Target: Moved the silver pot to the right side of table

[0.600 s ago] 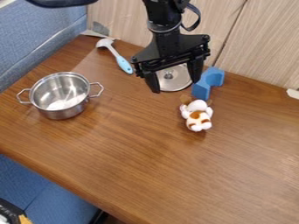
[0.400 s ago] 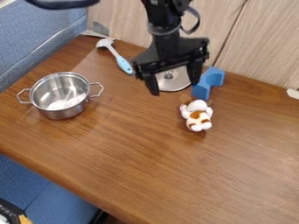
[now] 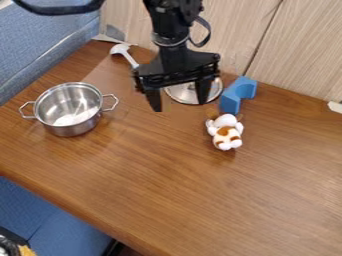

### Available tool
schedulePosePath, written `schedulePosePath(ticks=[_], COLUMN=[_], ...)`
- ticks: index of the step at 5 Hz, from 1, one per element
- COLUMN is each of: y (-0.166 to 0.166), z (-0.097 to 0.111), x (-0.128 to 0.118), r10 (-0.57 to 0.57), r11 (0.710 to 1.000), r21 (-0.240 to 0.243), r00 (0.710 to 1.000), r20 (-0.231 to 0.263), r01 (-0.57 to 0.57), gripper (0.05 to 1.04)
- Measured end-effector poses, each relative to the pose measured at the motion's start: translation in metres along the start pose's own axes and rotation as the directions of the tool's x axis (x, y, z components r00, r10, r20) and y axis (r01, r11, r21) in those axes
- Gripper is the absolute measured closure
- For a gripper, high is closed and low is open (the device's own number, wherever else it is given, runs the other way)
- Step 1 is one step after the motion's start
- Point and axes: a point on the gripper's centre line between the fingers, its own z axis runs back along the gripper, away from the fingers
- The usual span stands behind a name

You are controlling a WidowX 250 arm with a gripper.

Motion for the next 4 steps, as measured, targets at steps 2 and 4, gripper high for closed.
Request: schedulePosePath(ticks=[2, 4], y=[0.066, 0.107], z=[0.007, -0.015], x=[0.034, 0.05], r10=[-0.076, -0.047], r11=[0.993, 0.982], r21=[0.087, 0.177], r00=[0.997, 0.992], r20=[-0.012, -0.121], r01=[0.077, 0.068], gripper=[0.082, 0.082])
